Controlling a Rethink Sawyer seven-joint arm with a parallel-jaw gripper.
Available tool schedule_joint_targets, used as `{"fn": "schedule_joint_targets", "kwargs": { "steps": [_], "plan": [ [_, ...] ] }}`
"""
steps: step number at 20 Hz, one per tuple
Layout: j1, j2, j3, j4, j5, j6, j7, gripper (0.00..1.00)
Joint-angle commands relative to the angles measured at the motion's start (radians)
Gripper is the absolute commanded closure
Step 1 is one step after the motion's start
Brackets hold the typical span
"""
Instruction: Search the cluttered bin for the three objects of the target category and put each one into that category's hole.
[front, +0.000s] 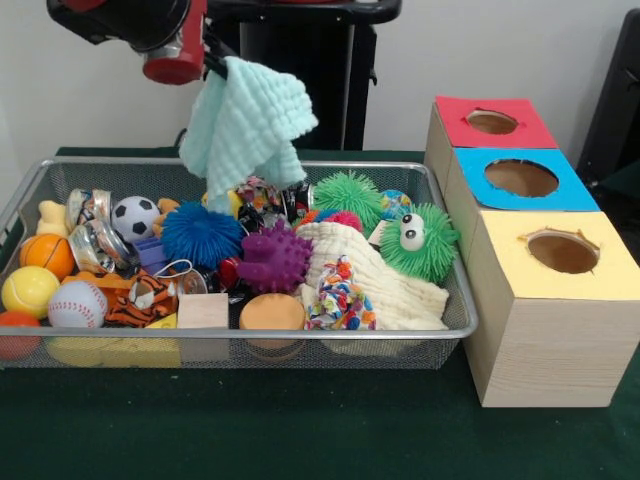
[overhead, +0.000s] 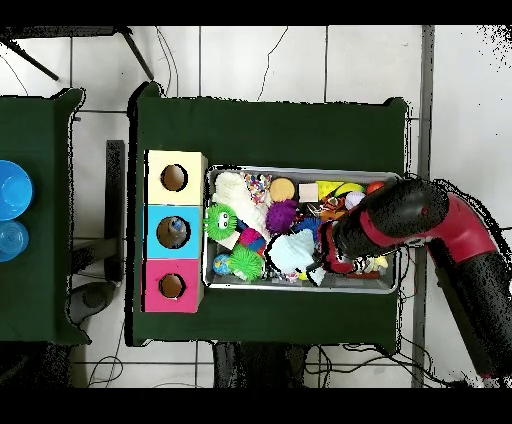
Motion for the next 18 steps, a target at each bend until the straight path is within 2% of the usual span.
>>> {"fn": "schedule_joint_targets", "kwargs": {
  "steps": [1, 4, 8, 13, 18],
  "plan": [
    [0.05, -0.008, -0.046, -0.188, -0.124, 0.01, -0.089, 1.0],
    [0.073, -0.022, -0.077, -0.236, -0.216, 0.029, -0.113, 1.0],
    [0.075, -0.011, -0.101, -0.261, -0.282, 0.005, -0.131, 1.0],
    [0.087, -0.009, -0.118, -0.287, -0.345, -0.029, -0.123, 1.0],
    [0.093, -0.016, -0.125, -0.277, -0.392, -0.061, -0.114, 1.0]
  ]
}}
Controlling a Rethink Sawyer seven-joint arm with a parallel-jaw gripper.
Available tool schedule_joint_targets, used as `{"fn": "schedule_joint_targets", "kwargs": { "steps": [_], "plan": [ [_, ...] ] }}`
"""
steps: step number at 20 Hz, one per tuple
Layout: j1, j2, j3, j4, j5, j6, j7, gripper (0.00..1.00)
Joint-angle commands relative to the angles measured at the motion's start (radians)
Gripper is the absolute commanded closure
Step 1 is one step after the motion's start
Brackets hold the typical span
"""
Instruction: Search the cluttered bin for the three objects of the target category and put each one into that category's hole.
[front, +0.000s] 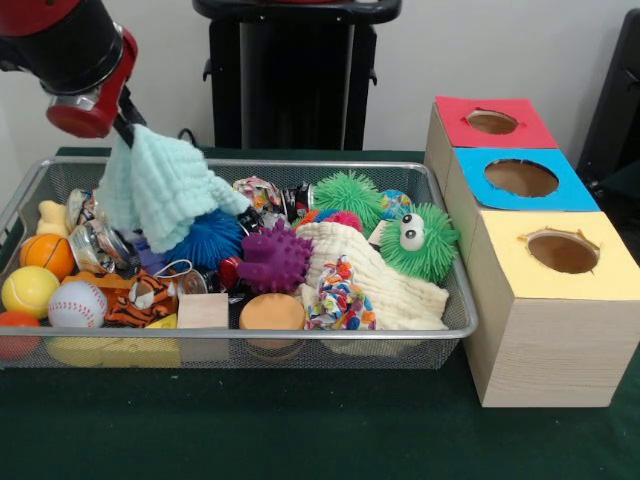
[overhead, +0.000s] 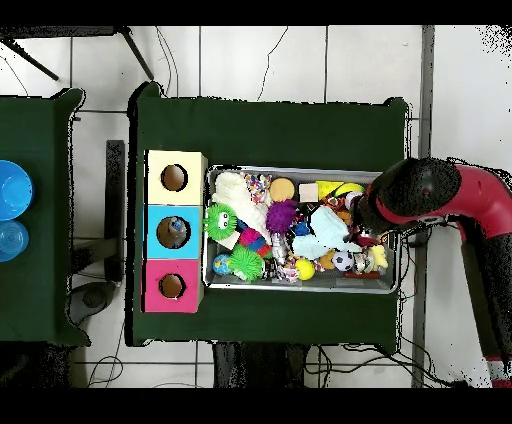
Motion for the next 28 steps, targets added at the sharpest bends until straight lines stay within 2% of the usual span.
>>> {"fn": "schedule_joint_targets", "kwargs": {
  "steps": [1, 6, 7, 9, 21, 28],
  "plan": [
    [0.023, 0.001, -0.076, -0.061, -0.11, -0.06, -0.108, 1.0],
    [0.027, 0.008, -0.071, -0.069, -0.1, -0.052, -0.096, 1.0],
    [0.027, 0.008, -0.071, -0.069, -0.099, -0.053, -0.097, 0.0],
    [0.025, 0.01, -0.069, -0.069, -0.094, -0.052, -0.097, 0.0],
    [-0.033, 0.045, -0.019, 0.006, 0.086, -0.119, 0.004, 0.0],
    [-0.087, 0.072, 0.003, 0.092, 0.203, -0.282, 0.077, 0.0]
  ]
}}
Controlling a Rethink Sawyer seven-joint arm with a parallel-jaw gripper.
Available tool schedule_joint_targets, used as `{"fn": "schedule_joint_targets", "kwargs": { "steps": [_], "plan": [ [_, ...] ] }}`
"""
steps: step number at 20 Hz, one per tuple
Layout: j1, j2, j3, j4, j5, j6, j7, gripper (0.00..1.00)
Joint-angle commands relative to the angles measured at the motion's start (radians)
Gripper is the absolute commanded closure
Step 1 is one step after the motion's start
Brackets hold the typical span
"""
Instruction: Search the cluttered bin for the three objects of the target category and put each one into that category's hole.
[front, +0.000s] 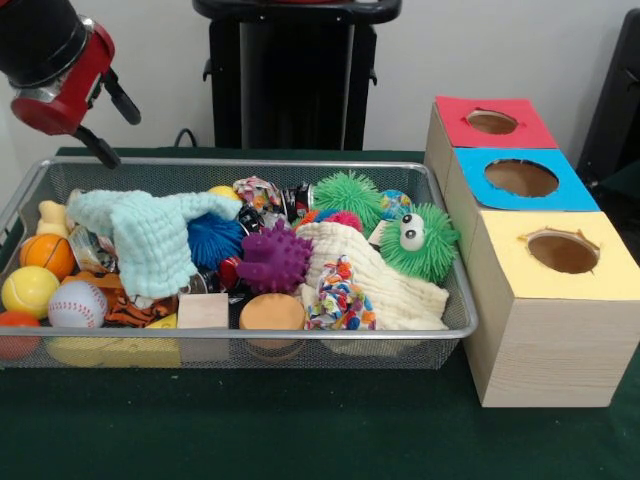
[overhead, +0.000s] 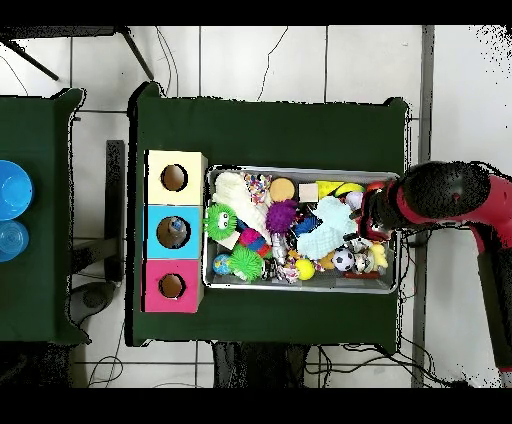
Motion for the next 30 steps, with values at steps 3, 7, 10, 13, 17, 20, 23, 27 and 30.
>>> {"fn": "schedule_joint_targets", "kwargs": {
  "steps": [3, 7, 10, 13, 17, 20, 23, 27, 30],
  "plan": [
    [-0.044, 0.066, 0.006, 0.126, 0.101, -0.238, 0.088, 0.0],
    [-0.046, 0.059, -0.001, 0.171, 0.132, -0.313, 0.115, 0.0],
    [-0.054, 0.062, 0.0, 0.235, 0.163, -0.402, 0.161, 0.0],
    [-0.05, 0.057, -0.009, 0.272, 0.182, -0.445, 0.18, 0.0],
    [-0.03, 0.048, -0.028, 0.301, 0.223, -0.471, 0.216, 0.0],
    [-0.012, 0.04, -0.04, 0.325, 0.25, -0.5, 0.25, 0.0],
    [0.011, 0.032, -0.052, 0.339, 0.274, -0.528, 0.282, 0.0],
    [0.046, 0.026, -0.08, 0.361, 0.289, -0.582, 0.315, 0.0],
    [0.075, 0.027, -0.114, 0.387, 0.269, -0.678, 0.348, 0.0]
  ]
}}
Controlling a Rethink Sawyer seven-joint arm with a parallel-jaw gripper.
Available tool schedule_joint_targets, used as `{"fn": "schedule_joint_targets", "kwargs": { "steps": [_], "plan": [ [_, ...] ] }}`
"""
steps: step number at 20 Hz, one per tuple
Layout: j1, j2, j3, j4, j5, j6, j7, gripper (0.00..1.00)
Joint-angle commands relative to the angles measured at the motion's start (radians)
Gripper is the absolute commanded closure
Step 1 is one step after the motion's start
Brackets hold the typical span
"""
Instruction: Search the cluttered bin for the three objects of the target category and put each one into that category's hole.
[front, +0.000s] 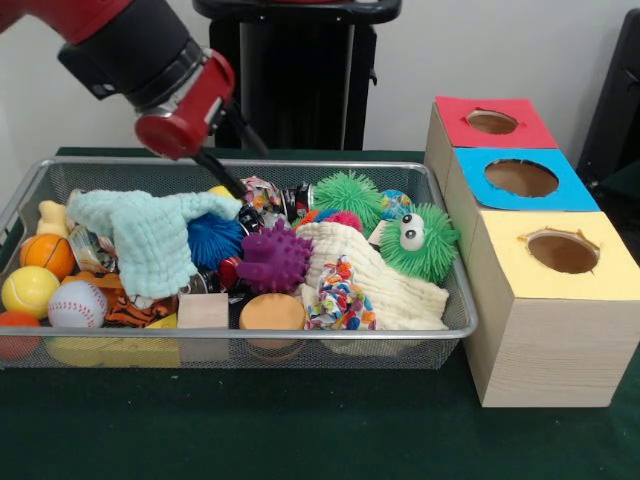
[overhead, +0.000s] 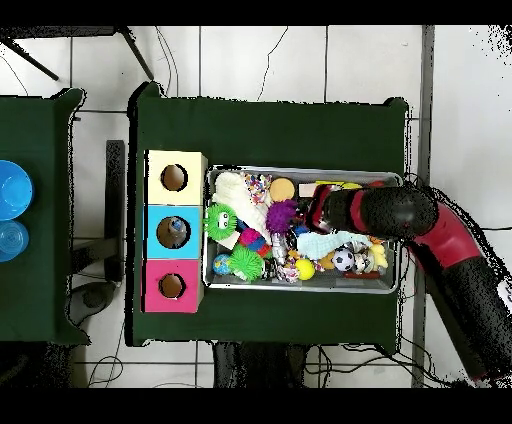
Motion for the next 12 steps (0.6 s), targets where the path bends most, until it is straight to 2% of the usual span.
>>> {"fn": "schedule_joint_targets", "kwargs": {
  "steps": [1, 6, 12],
  "plan": [
    [0.074, 0.015, -0.11, 0.111, 0.009, -0.219, 0.358, 0.0],
    [0.13, 0.035, -0.178, 0.127, -0.014, -0.366, 0.382, 0.0],
    [0.158, 0.028, -0.231, 0.136, 0.006, -0.446, 0.342, 0.0]
  ]
}}
